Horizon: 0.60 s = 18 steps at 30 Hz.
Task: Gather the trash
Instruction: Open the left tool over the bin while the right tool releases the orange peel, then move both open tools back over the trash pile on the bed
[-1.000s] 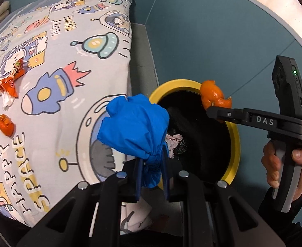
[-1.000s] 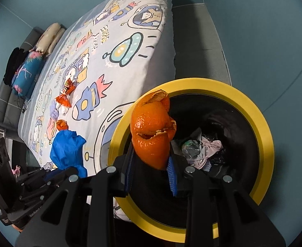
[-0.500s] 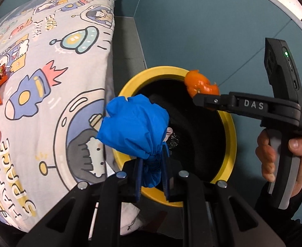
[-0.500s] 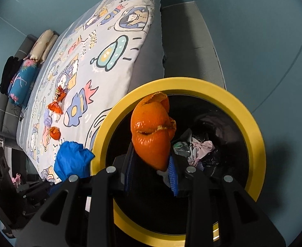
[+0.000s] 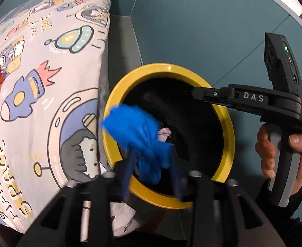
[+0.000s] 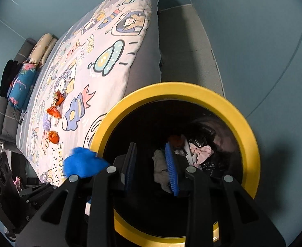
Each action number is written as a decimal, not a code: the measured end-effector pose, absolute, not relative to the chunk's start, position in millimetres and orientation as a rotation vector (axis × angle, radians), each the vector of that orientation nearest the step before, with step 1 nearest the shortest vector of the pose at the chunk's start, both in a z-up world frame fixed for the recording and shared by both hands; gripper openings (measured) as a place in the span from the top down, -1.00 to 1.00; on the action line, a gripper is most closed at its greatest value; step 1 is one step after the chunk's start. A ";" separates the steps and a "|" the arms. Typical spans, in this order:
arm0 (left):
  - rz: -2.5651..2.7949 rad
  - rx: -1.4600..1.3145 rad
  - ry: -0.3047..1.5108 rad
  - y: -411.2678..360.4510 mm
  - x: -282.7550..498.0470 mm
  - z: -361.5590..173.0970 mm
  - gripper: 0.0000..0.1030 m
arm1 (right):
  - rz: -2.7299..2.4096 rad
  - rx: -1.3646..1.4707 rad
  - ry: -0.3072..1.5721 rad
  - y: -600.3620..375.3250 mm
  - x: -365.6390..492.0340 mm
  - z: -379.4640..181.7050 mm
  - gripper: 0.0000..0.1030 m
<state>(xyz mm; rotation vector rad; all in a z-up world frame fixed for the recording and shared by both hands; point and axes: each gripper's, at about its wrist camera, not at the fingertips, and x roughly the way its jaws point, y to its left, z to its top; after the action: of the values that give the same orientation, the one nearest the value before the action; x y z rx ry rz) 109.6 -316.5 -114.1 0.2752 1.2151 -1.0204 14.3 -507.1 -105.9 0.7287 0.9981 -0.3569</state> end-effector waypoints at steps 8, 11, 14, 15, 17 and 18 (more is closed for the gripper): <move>-0.998 0.258 1.180 -307.6 116.4 -104.3 -0.08 | -0.377 0.719 0.954 -512.5 11.2 -93.0 0.45; -0.974 0.236 1.166 -299.0 125.8 -100.2 -0.27 | -0.361 0.713 0.950 -509.1 15.9 -91.0 0.35; -0.943 0.214 1.143 -287.2 138.3 -94.8 -0.38 | -0.344 0.700 0.955 -503.2 23.3 -89.0 0.29; -0.926 0.206 1.132 -281.4 143.3 -92.4 -0.42 | -0.336 0.689 0.960 -499.1 28.4 -87.8 0.27; -0.906 0.189 1.125 -272.8 153.3 -90.3 -0.47 | -0.323 0.675 0.965 -492.6 35.3 -85.9 0.16; -0.897 0.180 1.124 -268.0 156.8 -89.1 -0.49 | -0.310 0.662 0.968 -487.5 42.1 -84.2 0.13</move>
<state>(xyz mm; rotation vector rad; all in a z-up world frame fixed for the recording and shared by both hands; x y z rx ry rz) 156.8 -268.0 -89.1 0.1799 1.1238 -0.8970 42.1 -487.5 -84.2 0.6620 0.9679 -0.3100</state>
